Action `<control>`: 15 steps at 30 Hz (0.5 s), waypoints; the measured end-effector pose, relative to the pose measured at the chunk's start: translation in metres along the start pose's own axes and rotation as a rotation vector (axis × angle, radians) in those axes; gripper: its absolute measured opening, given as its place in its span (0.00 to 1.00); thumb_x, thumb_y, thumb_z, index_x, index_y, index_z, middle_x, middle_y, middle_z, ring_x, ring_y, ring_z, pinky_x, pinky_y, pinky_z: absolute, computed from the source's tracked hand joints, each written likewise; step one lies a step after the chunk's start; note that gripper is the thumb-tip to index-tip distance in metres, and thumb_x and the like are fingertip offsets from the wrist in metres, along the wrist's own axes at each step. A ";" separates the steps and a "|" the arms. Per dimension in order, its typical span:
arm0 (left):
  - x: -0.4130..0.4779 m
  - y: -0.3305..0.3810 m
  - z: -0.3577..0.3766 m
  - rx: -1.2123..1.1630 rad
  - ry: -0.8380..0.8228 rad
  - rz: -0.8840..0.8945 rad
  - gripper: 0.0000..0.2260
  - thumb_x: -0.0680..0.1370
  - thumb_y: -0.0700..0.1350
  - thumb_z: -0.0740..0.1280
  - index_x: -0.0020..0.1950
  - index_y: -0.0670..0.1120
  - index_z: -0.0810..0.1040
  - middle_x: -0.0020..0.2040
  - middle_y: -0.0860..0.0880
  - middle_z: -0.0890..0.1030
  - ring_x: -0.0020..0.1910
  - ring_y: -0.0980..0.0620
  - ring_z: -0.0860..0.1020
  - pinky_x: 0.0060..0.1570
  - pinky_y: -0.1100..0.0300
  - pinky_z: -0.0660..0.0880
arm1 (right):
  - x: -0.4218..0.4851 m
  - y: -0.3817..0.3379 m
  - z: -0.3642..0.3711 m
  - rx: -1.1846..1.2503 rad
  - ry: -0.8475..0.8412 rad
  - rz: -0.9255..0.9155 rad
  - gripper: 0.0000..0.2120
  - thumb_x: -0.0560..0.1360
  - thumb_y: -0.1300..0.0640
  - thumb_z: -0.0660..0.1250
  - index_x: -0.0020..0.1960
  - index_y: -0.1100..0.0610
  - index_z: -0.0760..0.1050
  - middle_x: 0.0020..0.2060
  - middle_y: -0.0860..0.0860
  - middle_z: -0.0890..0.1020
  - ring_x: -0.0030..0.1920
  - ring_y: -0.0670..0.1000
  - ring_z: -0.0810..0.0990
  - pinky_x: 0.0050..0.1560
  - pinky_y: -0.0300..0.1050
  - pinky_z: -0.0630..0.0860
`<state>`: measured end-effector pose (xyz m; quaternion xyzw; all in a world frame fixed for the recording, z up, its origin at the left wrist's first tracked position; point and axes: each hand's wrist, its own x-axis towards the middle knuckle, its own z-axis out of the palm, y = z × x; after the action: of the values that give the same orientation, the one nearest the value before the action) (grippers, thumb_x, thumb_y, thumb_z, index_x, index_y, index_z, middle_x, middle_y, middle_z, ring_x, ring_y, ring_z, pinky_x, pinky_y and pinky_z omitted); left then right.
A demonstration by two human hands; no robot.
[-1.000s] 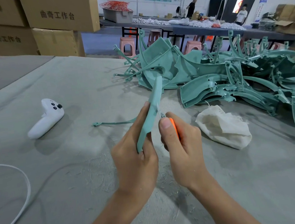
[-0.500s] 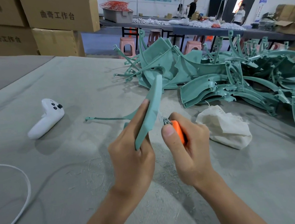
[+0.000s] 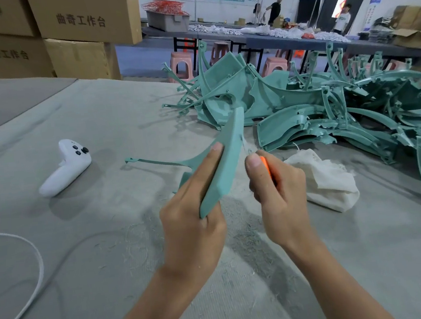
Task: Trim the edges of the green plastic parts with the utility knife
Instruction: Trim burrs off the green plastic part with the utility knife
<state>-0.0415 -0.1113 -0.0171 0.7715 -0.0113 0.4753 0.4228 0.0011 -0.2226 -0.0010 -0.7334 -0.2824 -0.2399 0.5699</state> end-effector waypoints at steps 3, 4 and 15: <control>-0.001 0.001 0.001 -0.020 0.010 -0.036 0.27 0.72 0.31 0.65 0.68 0.50 0.73 0.50 0.62 0.80 0.34 0.75 0.70 0.39 0.83 0.63 | 0.000 0.000 -0.002 0.084 0.014 0.030 0.29 0.79 0.36 0.57 0.33 0.58 0.60 0.26 0.54 0.61 0.27 0.51 0.59 0.27 0.49 0.57; -0.001 0.001 0.001 -0.015 0.019 -0.036 0.26 0.72 0.31 0.65 0.68 0.50 0.74 0.51 0.61 0.80 0.35 0.76 0.70 0.39 0.84 0.63 | -0.001 -0.001 -0.002 0.099 -0.007 0.003 0.30 0.80 0.35 0.56 0.33 0.59 0.60 0.26 0.54 0.61 0.26 0.51 0.59 0.26 0.49 0.57; 0.005 0.008 -0.004 0.003 -0.028 -0.081 0.25 0.70 0.38 0.56 0.65 0.46 0.78 0.43 0.47 0.85 0.35 0.71 0.72 0.40 0.85 0.62 | -0.006 -0.008 0.005 0.091 -0.108 -0.076 0.30 0.80 0.35 0.56 0.32 0.57 0.61 0.25 0.53 0.63 0.24 0.50 0.61 0.25 0.44 0.59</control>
<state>-0.0456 -0.1118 -0.0074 0.7786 0.0148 0.4467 0.4405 -0.0088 -0.2170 -0.0008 -0.7075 -0.3511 -0.2085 0.5769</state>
